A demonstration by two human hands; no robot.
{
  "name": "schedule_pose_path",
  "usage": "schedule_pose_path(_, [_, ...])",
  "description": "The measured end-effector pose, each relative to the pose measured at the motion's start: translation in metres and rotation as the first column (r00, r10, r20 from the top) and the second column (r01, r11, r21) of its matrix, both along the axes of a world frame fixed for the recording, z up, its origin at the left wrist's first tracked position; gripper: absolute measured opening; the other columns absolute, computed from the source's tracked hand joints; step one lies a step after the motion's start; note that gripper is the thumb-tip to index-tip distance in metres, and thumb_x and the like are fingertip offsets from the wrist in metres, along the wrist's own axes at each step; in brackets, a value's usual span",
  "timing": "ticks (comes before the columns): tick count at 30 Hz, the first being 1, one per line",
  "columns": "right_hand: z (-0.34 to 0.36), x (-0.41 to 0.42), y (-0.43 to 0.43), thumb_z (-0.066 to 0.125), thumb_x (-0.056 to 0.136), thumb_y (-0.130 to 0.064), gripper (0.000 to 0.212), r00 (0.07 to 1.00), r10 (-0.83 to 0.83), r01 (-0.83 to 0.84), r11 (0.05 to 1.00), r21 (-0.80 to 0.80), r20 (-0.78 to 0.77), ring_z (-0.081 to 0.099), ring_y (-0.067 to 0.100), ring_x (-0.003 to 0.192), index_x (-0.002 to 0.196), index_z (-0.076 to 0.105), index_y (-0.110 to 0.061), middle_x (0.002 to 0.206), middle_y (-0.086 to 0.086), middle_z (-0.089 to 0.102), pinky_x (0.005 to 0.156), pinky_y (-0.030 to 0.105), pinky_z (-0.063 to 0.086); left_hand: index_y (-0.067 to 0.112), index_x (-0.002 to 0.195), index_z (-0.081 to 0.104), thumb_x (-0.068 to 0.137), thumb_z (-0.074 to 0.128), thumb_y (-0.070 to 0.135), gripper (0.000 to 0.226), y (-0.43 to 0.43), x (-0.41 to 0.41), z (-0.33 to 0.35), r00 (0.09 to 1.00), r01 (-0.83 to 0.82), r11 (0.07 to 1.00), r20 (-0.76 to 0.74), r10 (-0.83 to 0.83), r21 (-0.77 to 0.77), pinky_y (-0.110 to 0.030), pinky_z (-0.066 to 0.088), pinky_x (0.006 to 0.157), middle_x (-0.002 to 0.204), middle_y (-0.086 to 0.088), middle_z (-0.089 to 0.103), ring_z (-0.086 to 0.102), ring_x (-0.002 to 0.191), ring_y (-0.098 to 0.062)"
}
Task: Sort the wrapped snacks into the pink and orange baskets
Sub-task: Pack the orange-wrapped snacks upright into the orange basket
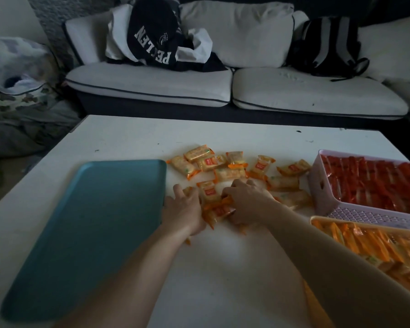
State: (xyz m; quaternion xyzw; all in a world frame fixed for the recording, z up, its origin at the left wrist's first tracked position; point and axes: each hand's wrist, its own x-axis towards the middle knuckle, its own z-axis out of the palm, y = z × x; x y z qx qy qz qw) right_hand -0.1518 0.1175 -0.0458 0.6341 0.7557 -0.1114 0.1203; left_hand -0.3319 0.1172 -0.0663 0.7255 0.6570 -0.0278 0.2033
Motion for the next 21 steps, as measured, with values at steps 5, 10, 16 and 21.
schedule_pose_path(5, [0.029,0.005,-0.005,0.071,0.085,-0.046,0.043,0.997,-0.046,0.053,0.993,0.101,-0.069,0.062,0.021,0.108,0.125,0.061,-0.035,0.121,-0.004,0.061,0.085,0.038,0.056,0.040,0.149,0.024,0.080,0.075,0.030,0.086,0.004,-0.007,0.009,0.973,-0.134,0.991,0.191,0.134,-0.014,-0.040,0.055,0.085,0.129,-0.010,0.041,0.061,0.110,-0.036])
schedule_pose_path(10, [0.070,0.034,-0.022,0.073,0.083,-0.053,0.037,0.704,-0.360,0.508,0.858,0.079,-0.613,0.068,0.021,0.077,0.091,0.070,-0.018,0.083,-0.001,0.072,0.071,0.038,0.058,0.041,0.139,0.030,0.074,0.073,0.027,0.079,0.010,-0.003,0.022,0.813,-0.323,0.946,0.522,0.259,0.034,-0.040,0.059,0.061,0.110,-0.002,0.060,0.067,0.082,-0.029])
schedule_pose_path(16, [0.052,0.034,-0.049,0.067,0.091,-0.044,0.034,0.611,-0.522,0.664,0.747,0.025,-0.595,0.069,0.025,0.078,0.094,0.069,-0.010,0.087,0.006,0.072,0.072,0.042,0.059,0.042,0.149,0.021,0.073,0.071,0.027,0.092,-0.002,0.020,0.022,0.842,-0.175,0.985,0.520,0.144,0.010,-0.038,0.054,0.080,0.125,0.002,0.061,0.063,0.101,-0.027])
schedule_pose_path(21, [0.026,0.023,-0.060,0.063,0.089,-0.042,0.063,0.734,-0.589,0.636,0.771,0.038,-0.336,0.053,0.040,0.122,0.143,0.045,-0.016,0.137,0.014,0.050,0.097,0.045,0.049,0.034,0.151,0.025,0.075,0.079,0.028,0.093,-0.009,0.032,0.017,0.766,-0.115,0.975,0.608,0.208,-0.188,-0.039,0.057,0.089,0.134,-0.003,0.059,0.064,0.107,-0.022])
